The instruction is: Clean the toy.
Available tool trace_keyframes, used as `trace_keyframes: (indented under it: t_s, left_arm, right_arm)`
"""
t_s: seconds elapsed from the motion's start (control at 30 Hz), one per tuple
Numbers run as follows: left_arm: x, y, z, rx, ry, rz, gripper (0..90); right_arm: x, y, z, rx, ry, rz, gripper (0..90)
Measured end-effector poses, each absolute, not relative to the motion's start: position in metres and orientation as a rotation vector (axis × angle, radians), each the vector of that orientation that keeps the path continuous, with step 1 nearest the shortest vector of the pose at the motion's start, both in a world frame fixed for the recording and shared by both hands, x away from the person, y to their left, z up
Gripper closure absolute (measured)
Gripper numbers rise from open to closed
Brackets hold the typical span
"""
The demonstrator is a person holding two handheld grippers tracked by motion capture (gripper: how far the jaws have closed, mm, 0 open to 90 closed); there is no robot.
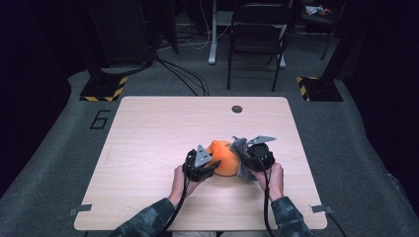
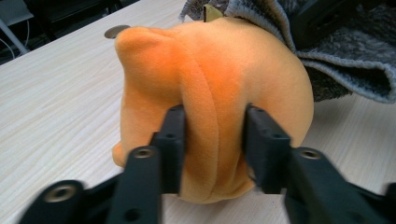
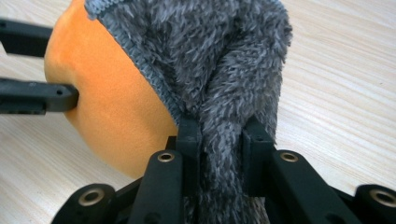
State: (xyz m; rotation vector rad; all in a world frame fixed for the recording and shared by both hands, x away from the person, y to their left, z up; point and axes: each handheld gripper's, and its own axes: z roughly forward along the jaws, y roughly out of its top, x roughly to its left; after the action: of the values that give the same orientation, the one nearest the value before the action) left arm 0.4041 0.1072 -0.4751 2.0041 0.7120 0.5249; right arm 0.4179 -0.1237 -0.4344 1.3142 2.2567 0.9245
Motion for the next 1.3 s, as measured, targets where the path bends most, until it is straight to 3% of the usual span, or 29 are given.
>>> trace_keyframes:
  t_s: [0.1,0.33,0.57,0.87,1.3]
  left_arm:
    - [0.404,0.107,-0.475,1.99,0.709,0.519,73.4]
    - [0.399,0.103,-0.473,1.985,0.695,0.527,75.0]
    - [0.4,0.103,-0.475,1.989,0.698,0.507,74.9]
    - [0.404,0.106,-0.477,1.991,0.703,0.494,74.8]
    - [0.409,0.113,-0.479,1.968,0.739,0.451,74.3]
  right_arm:
    - [0.414,-0.117,-0.42,1.285,2.232,0.959,73.3]
    - [0.403,-0.087,-0.401,1.177,2.246,0.999,72.8]
    - [0.409,-0.08,-0.414,1.168,2.265,0.989,72.8]
    - [0.417,-0.101,-0.427,1.245,2.245,0.909,73.0]
    - [0.437,-0.139,-0.483,1.464,2.278,0.756,72.8]
